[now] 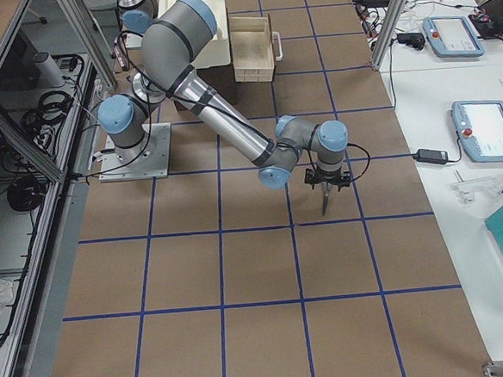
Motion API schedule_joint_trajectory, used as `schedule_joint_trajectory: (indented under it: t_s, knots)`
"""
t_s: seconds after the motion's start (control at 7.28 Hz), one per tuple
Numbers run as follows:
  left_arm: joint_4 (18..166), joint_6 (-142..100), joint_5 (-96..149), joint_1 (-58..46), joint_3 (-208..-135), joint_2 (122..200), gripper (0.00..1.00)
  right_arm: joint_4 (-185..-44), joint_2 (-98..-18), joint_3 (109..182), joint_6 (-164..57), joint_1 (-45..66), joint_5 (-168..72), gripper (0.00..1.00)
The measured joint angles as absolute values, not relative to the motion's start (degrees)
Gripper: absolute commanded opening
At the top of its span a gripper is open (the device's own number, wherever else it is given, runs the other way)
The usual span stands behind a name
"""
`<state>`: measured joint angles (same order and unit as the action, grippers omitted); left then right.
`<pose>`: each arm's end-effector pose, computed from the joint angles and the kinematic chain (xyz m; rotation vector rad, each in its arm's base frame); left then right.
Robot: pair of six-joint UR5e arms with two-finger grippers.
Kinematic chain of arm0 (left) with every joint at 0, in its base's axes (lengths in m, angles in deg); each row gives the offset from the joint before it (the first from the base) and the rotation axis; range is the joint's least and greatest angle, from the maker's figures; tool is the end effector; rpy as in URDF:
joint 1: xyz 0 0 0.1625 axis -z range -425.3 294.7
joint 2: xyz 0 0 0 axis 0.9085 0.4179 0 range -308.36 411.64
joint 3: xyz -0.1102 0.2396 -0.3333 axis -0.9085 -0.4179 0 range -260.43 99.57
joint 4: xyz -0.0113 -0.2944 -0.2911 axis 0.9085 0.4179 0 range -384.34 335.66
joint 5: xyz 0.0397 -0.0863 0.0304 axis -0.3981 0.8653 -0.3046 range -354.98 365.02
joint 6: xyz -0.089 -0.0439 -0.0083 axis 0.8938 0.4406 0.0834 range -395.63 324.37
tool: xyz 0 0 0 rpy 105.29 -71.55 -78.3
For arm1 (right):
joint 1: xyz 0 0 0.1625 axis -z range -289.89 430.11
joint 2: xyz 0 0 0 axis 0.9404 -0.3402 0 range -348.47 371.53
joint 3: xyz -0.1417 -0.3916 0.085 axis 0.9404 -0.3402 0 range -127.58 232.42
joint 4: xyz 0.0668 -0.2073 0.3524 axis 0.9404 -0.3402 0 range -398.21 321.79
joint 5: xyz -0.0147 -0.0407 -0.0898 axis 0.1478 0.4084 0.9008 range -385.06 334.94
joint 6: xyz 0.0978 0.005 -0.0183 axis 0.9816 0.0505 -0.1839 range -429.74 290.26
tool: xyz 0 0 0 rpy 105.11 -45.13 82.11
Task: Put scissors in drawer and close it
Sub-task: 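Lower the right gripper onto the scissors handles and close it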
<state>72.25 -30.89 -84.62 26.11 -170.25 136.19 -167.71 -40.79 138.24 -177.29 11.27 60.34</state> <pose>-0.1449 -0.4445 0.5228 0.0916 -3.1349 -0.0267 -0.2393 -0.6691 0.1941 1.9018 -2.4064 0.1721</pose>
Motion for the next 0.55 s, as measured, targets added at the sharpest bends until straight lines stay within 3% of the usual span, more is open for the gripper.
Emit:
schedule_joint_trajectory:
  t_s: [0.55]
  knots:
    - [72.26, -30.89, -84.62, 26.11, -170.25, 136.19, 1.00, -167.41, -39.83, 137.47, -178.65, 10.58, 60.36, 0.91]
